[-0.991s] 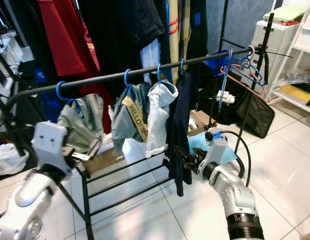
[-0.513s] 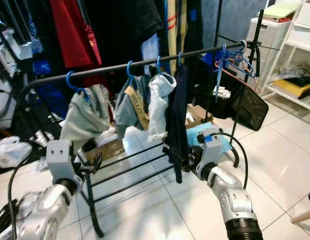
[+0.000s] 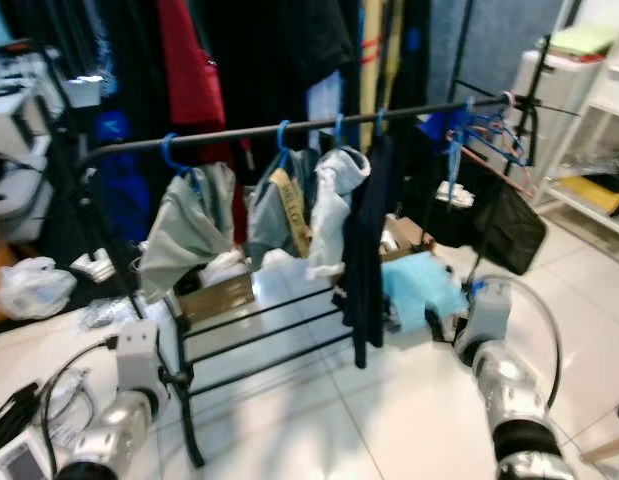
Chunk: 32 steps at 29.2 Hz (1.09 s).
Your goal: Hang hanger
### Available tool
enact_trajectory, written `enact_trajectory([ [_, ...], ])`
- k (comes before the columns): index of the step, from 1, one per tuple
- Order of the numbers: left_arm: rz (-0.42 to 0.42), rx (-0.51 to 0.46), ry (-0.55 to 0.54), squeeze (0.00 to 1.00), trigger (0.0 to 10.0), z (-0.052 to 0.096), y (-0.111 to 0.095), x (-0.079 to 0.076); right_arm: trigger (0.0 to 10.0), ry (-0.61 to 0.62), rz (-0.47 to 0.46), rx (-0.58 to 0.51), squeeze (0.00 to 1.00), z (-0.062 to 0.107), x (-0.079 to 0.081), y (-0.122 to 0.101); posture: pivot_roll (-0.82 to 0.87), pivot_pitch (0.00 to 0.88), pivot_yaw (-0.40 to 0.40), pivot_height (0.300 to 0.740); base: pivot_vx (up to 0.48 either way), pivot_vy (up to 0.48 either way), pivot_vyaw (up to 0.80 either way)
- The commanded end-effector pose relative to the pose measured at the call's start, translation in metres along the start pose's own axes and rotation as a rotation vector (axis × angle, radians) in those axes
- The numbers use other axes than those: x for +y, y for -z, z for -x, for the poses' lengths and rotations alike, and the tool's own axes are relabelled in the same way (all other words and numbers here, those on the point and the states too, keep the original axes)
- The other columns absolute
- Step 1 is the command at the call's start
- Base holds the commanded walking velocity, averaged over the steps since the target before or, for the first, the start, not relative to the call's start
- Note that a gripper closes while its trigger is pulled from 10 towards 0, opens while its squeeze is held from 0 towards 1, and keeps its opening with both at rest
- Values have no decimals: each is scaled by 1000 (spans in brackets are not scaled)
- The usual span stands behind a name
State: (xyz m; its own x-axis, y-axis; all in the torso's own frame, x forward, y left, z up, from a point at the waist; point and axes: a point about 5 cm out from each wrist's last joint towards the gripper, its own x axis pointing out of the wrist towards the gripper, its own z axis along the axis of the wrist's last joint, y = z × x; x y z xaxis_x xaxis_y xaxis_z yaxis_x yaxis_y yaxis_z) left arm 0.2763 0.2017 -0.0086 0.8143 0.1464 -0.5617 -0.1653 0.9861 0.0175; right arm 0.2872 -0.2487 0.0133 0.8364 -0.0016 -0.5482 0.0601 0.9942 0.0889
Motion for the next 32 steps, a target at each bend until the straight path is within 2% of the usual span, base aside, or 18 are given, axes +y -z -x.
enact_trajectory([
  [1,-14,27,-12,0,10000,0,6,2,10000,2,20,2,0,-2,3,-2,-68,0,7,740,0,0,0],
  [2,-8,53,-10,0,10000,-1,11,1,10000,9,23,51,0,-3,7,10,-64,0,12,740,0,0,0],
  [3,-8,53,-10,0,10000,-1,11,1,10000,9,23,51,0,-3,7,10,-64,0,12,740,0,0,0],
  [5,-28,132,2,0,10000,0,26,-3,10000,13,41,160,0,-1,15,37,-37,0,12,740,0,0,0],
  [6,-28,132,2,0,10000,0,26,-3,10000,13,41,160,0,-1,15,37,-37,0,12,740,0,0,0],
  [7,-65,161,23,0,10000,0,33,-4,10000,18,78,248,0,3,18,63,-17,0,2,740,0,0,0],
  [12,-71,164,27,0,10000,0,34,-4,10000,18,86,264,0,5,19,68,-4,0,-5,740,0,0,0],
  [14,-95,187,22,0,10000,1,37,-1,10000,21,118,280,0,4,21,70,3,0,-9,740,0,0,0],
  [16,-122,225,10,0,10000,2,44,5,10000,18,195,292,0,2,25,68,12,0,-11,740,0,0,0],
  [18,-126,235,7,0,10000,3,46,5,10000,14,215,291,0,1,28,66,20,0,-14,740,0,0,0],
  [21,-120,238,10,0,10000,3,48,3,10000,-1,254,292,0,-1,32,64,26,0,-14,740,0,0,0],
  [23,-117,236,23,0,10000,4,50,-5,10000,-20,297,302,0,-1,34,65,23,0,-14,740,0,0,400],
  [25,-117,236,23,0,10000,4,50,-5,10000,-20,297,302,0,-1,34,65,23,0,-14,740,0,0,800],
  [28,-120,235,38,0,10000,4,50,-16,10000,-28,319,307,0,-1,33,64,23,0,-26,740,0,0,800],
  [31,-120,235,38,0,10000,4,50,-16,10000,-28,319,307,0,-1,33,64,23,0,-26,740,0,0,800],
  [32,-123,234,45,0,10000,4,50,-22,10000,-27,327,309,0,-1,31,64,19,0,-24,740,0,0,800],
])
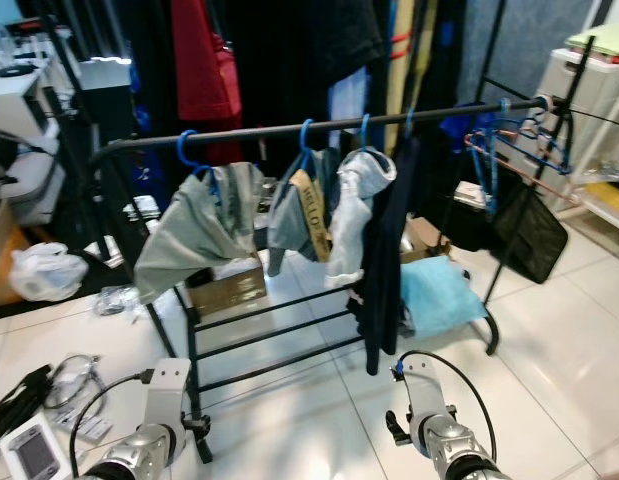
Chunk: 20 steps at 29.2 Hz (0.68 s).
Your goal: Hang hanger
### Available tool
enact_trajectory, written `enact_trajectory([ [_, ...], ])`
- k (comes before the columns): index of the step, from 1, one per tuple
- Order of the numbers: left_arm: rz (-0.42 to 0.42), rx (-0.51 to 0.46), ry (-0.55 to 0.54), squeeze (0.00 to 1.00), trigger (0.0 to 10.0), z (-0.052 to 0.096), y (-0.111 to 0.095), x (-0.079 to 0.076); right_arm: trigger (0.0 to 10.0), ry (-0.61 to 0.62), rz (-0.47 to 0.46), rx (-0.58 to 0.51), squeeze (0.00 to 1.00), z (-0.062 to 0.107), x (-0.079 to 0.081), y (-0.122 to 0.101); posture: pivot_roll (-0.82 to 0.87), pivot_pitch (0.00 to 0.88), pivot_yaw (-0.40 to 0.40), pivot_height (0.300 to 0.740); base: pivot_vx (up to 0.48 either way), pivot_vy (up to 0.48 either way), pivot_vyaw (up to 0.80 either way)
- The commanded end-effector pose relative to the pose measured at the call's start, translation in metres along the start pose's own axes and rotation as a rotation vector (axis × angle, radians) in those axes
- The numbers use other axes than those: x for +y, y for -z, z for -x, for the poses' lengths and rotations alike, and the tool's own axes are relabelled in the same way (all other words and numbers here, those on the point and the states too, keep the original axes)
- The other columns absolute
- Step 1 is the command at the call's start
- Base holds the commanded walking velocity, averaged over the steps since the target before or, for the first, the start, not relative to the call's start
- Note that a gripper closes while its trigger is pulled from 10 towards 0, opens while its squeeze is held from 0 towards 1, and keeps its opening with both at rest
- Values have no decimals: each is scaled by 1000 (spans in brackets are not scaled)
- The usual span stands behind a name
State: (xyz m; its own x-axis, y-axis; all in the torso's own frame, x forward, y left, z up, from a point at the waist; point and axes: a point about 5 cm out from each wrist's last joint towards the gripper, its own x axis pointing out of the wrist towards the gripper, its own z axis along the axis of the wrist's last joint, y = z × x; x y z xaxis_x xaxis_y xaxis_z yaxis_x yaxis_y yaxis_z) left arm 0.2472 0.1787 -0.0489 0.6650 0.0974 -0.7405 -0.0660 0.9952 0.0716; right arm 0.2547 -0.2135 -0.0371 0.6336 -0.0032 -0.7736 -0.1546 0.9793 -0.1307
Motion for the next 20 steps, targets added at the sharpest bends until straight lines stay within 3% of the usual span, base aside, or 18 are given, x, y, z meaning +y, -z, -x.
enact_trajectory([
  [1,-20,-3,15,0,10000,0,-3,-10,10000,-10,28,3,0,0,0,-1,8,0,-24,740,0,0,800],
  [3,-22,-10,36,0,10000,0,-7,-22,10000,-11,43,2,0,0,-3,-4,0,0,-19,740,0,0,800],
  [9,-44,-14,68,0,10000,1,-8,-36,10000,-13,56,-5,0,0,-4,-6,-15,0,-11,740,0,0,800],
  [13,-43,-8,56,0,10000,0,-7,-25,10000,-9,46,3,0,0,-1,-1,-4,0,-11,740,0,0,800],
  [20,-36,-1,40,0,10000,0,-4,-20,10000,-20,41,6,0,0,2,1,12,0,-30,740,0,0,686],
])
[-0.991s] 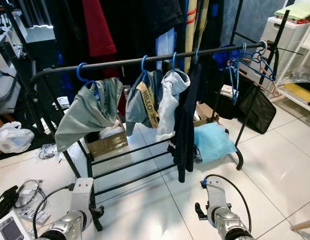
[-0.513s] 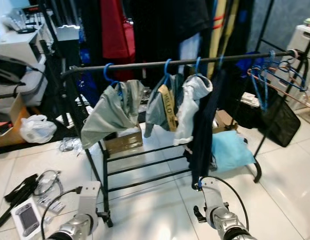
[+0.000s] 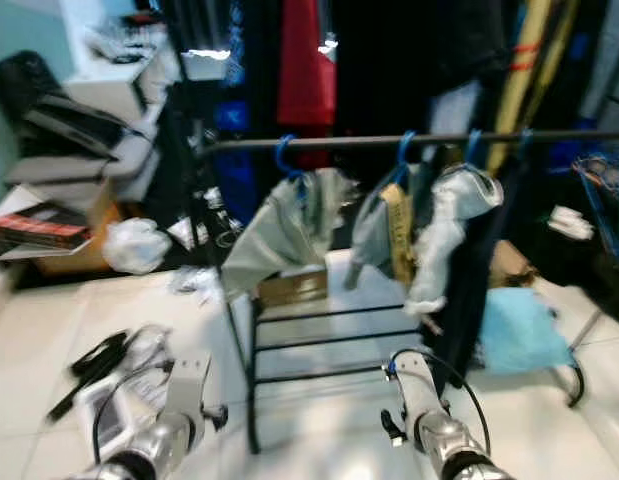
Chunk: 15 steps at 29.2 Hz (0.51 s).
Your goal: Hang hanger
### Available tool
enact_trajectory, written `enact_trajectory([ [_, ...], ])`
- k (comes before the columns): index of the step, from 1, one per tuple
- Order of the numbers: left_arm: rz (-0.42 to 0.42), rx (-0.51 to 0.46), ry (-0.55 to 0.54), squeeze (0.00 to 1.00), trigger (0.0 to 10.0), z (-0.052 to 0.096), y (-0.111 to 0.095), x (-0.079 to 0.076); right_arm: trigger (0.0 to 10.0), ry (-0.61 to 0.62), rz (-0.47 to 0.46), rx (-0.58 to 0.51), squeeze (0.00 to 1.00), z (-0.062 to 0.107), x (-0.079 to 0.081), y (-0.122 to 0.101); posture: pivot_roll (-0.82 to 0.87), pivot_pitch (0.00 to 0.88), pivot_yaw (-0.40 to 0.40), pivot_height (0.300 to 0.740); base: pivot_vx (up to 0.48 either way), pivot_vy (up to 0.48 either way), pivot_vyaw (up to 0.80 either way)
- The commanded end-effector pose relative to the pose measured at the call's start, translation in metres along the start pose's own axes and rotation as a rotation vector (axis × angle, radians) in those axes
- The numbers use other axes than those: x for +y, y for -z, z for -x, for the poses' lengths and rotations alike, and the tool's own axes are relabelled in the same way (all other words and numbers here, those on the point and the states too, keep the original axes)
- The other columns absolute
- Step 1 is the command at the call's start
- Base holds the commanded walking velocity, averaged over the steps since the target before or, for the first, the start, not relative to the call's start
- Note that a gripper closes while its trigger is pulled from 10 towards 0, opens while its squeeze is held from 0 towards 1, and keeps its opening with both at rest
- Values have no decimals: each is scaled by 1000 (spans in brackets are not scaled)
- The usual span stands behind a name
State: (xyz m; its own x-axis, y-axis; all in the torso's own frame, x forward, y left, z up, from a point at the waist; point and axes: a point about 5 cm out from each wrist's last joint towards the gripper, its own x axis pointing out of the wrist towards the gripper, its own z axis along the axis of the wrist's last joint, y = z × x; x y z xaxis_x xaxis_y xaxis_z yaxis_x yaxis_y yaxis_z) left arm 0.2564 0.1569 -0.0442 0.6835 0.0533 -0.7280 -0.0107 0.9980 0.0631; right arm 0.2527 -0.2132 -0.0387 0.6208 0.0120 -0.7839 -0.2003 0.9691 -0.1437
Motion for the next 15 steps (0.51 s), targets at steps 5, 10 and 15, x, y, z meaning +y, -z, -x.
enact_trajectory([
  [5,3,23,-2,0,10000,1,8,4,10000,-8,3,7,0,-1,5,1,12,0,-24,740,0,-141,0],
  [10,-9,25,5,0,10000,1,8,5,10000,-3,-3,3,0,-1,6,0,2,0,1,740,0,-400,0],
  [15,-12,24,8,0,10000,1,8,6,10000,-2,-1,-4,0,-1,6,-2,7,0,6,740,0,-409,0],
])
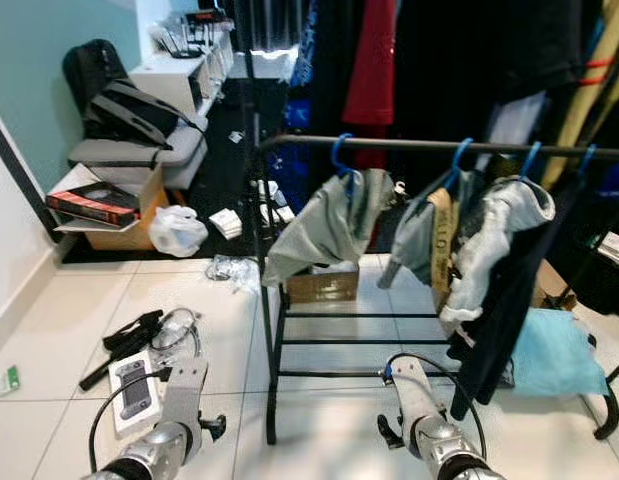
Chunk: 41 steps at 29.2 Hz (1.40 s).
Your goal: Hang hanger
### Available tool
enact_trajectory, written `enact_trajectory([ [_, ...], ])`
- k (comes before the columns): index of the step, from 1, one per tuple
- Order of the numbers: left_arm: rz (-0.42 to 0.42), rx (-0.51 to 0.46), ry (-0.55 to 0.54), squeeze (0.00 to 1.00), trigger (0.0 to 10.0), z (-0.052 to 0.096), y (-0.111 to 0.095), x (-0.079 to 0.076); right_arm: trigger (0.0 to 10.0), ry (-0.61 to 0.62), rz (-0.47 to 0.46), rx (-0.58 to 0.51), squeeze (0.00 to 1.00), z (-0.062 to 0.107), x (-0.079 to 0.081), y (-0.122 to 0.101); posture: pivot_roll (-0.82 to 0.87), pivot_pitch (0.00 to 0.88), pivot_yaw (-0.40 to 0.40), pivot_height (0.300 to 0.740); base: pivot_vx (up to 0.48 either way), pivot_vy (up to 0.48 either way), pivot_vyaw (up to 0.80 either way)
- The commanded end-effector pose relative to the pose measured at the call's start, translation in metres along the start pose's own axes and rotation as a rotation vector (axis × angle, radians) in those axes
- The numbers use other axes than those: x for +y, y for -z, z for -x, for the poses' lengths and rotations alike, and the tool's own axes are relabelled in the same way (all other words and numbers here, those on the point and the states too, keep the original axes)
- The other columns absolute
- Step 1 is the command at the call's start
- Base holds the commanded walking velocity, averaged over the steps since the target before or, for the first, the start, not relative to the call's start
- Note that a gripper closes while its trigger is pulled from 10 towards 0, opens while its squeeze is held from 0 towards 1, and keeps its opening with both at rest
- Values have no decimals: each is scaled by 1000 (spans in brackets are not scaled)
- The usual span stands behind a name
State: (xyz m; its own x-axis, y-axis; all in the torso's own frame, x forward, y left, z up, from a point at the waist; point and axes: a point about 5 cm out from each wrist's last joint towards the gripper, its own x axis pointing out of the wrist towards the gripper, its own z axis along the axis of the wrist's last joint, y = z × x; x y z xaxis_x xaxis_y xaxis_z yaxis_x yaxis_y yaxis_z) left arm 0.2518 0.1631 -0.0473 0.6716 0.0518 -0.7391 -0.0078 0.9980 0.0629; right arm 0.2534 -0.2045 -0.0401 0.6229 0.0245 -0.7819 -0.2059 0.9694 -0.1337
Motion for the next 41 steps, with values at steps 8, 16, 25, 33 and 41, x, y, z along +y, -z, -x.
enact_trajectory([
  [8,-6,13,2,0,10000,1,9,7,10000,4,1,9,0,0,2,5,9,0,7,740,0,-409,0],
  [16,-2,18,-3,0,10000,2,13,14,10000,-1,1,17,0,0,1,8,3,0,6,740,0,-409,0],
  [25,12,-2,3,0,10000,3,13,27,10000,4,-7,20,0,1,-1,11,-22,0,23,740,0,-172,0],
  [33,77,-117,-20,0,10000,4,-5,45,10000,2,4,42,0,2,-1,14,-35,0,14,740,0,0,-700],
  [41,96,-200,-31,0,10000,5,-26,54,10000,6,9,37,0,2,-3,13,-38,0,13,740,0,0,0],
])
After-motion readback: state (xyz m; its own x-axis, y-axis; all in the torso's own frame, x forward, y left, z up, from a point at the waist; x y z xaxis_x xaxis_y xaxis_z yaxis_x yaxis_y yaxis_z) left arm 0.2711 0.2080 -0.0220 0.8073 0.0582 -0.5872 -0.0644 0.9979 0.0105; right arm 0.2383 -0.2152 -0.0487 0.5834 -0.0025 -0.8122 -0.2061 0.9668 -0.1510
